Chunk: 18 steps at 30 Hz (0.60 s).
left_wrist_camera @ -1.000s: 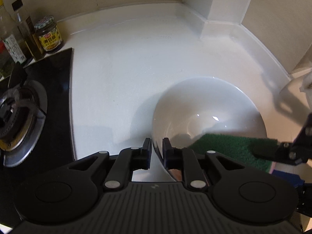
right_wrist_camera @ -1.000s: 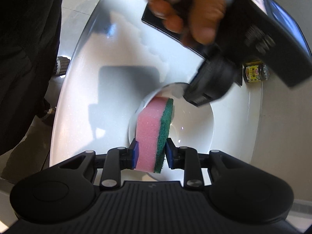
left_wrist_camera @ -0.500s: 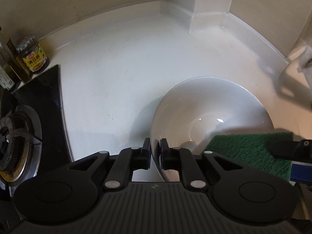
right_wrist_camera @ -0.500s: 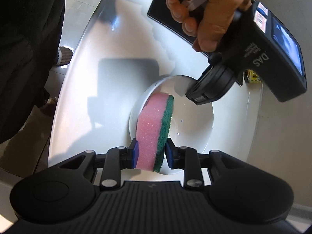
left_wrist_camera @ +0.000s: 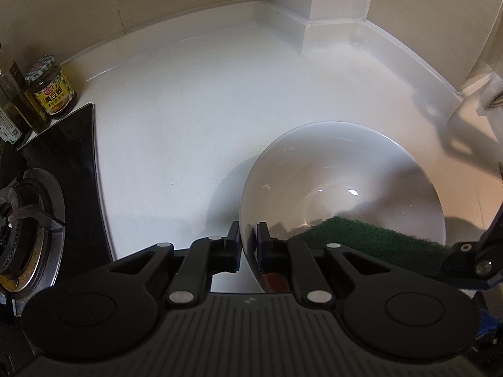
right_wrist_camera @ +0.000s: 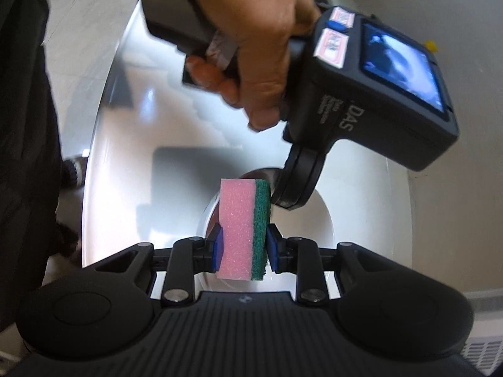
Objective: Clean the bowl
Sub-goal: 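Scrub the bowl interior with the sponge in the right tool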
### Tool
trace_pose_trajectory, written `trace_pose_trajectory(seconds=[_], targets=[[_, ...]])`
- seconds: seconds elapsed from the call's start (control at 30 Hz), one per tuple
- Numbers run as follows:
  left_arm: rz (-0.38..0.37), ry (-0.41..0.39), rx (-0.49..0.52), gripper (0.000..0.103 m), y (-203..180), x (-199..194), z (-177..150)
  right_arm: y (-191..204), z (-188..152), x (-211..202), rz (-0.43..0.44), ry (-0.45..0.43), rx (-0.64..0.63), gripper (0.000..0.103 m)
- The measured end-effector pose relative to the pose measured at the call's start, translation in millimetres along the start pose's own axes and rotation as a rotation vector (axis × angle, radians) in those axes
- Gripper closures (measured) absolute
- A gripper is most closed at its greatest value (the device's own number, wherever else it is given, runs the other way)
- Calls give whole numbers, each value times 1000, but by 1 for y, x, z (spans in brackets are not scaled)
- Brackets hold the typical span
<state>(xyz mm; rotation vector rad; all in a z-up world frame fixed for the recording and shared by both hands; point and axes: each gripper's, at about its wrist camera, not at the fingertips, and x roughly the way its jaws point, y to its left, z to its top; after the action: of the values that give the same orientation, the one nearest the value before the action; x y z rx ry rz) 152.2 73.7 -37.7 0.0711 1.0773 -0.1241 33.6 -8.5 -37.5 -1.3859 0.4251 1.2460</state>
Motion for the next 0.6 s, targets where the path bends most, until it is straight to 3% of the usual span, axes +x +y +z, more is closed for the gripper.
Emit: trace_pose_trajectory(seconds=[0.27, 0.37, 0.47, 0.6], targets=[[-16, 0, 1, 95, 5, 0, 2, -6, -4, -4, -2, -61, 131, 79], [-20, 7, -8, 95, 6, 1, 2, -4, -8, -6, 18, -42, 122, 79], [-30, 21, -11, 94, 6, 5, 1, 0, -11, -12, 39, -21, 68, 79], [-35, 28, 44, 94, 5, 6, 2, 11, -17, -15, 38, 61, -123, 79]])
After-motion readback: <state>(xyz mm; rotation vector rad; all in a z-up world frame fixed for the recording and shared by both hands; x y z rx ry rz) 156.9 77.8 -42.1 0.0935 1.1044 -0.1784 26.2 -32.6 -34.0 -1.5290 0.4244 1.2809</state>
